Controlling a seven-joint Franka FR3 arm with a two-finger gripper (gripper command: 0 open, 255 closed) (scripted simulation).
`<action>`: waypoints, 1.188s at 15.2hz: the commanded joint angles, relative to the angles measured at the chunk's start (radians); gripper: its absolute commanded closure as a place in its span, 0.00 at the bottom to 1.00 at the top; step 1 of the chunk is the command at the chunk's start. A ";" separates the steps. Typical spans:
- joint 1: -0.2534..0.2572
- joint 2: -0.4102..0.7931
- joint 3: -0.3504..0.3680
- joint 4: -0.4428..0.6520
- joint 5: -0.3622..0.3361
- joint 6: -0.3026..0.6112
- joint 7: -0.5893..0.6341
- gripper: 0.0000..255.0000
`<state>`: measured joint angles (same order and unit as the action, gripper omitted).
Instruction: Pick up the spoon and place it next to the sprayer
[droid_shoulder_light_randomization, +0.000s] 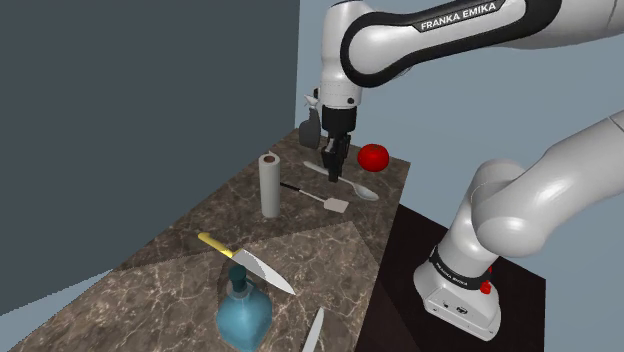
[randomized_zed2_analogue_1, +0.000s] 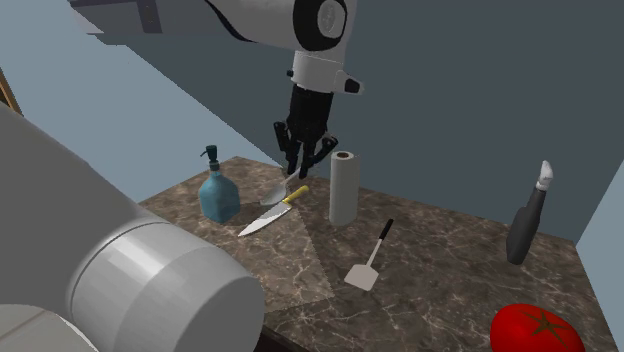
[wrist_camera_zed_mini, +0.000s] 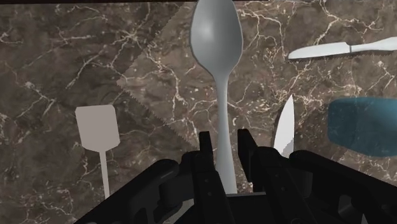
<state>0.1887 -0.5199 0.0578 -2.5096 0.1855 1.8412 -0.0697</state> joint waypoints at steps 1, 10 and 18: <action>-0.001 -0.010 -0.003 0.023 -0.003 -0.033 0.003 1.00; -0.003 -0.028 -0.009 0.130 -0.010 -0.157 0.020 1.00; -0.037 0.064 -0.072 0.258 -0.056 -0.205 -0.053 1.00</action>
<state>0.1588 -0.4828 -0.0004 -2.2749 0.1392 1.6357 -0.1042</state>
